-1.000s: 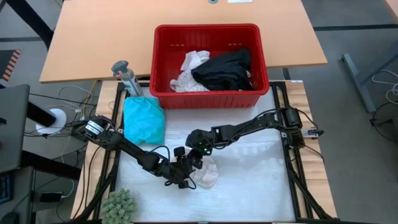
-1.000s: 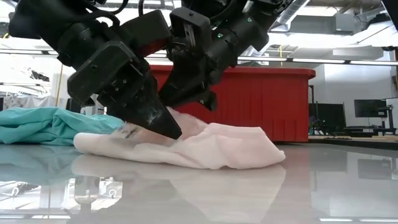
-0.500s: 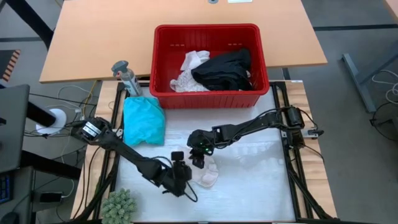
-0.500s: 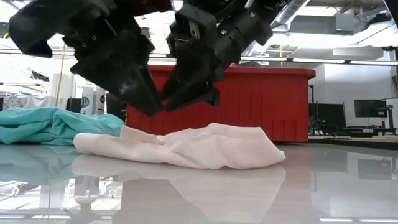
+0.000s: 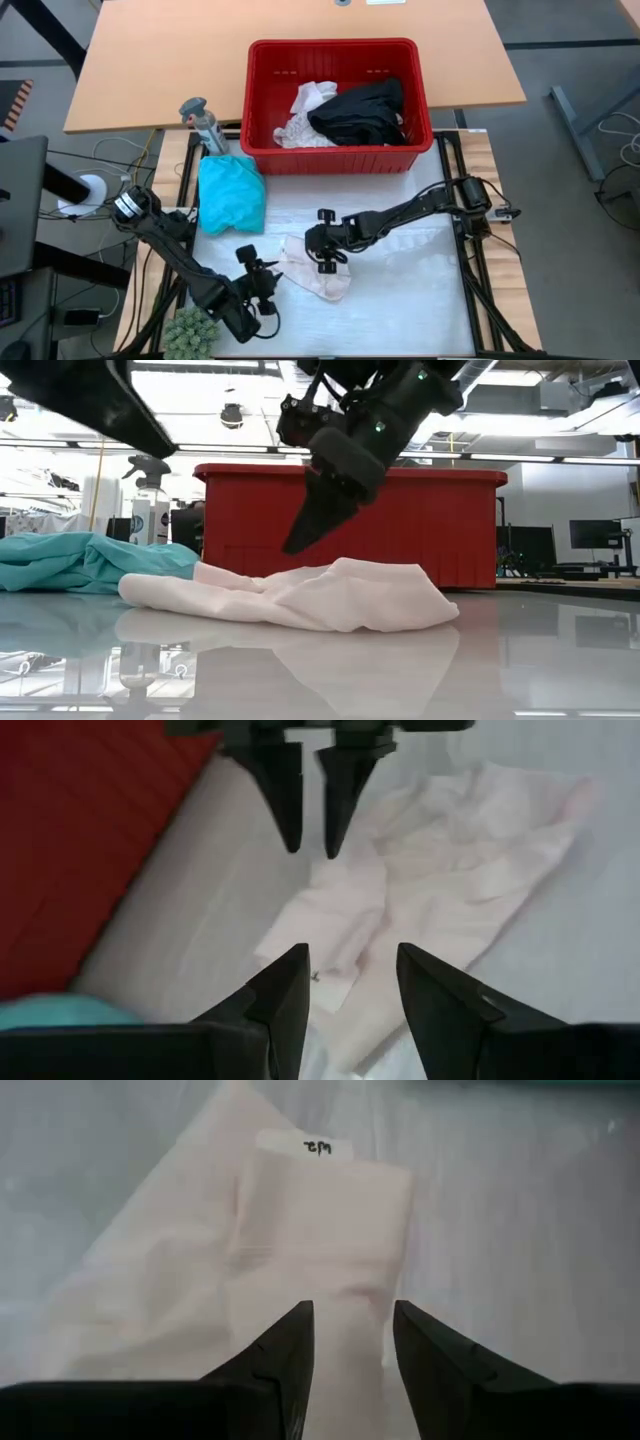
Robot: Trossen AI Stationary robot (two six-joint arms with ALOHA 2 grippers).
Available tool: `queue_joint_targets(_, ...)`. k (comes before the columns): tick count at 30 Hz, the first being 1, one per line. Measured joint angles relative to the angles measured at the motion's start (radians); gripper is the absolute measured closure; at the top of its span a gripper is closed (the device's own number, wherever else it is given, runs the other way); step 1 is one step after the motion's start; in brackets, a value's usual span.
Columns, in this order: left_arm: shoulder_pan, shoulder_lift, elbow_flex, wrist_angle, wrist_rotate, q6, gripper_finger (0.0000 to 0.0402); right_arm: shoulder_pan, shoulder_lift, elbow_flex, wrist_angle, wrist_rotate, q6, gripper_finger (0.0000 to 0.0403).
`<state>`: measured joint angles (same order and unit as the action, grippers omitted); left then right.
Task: Fold laundry
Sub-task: Fold the white underwear
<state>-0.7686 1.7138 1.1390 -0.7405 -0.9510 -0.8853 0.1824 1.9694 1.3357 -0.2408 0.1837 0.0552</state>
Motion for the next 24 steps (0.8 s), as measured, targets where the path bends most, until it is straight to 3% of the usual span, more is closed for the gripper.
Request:
queue_joint_targets(12,-0.004,0.001,-0.079,0.039,-0.048,-0.138,0.026,0.06,0.028,0.001,0.183,0.006,-0.071,0.0239)
queue_joint_targets(20,-0.005,0.003,-0.183,0.191,-0.036,-0.193,0.026,0.071,0.074,0.001,0.253,0.025,-0.075,0.0239)
queue_joint_targets(24,-0.003,0.003,-0.196,0.215,0.023,-0.201,0.026,0.073,0.082,0.0,0.241,0.03,-0.064,0.0239)
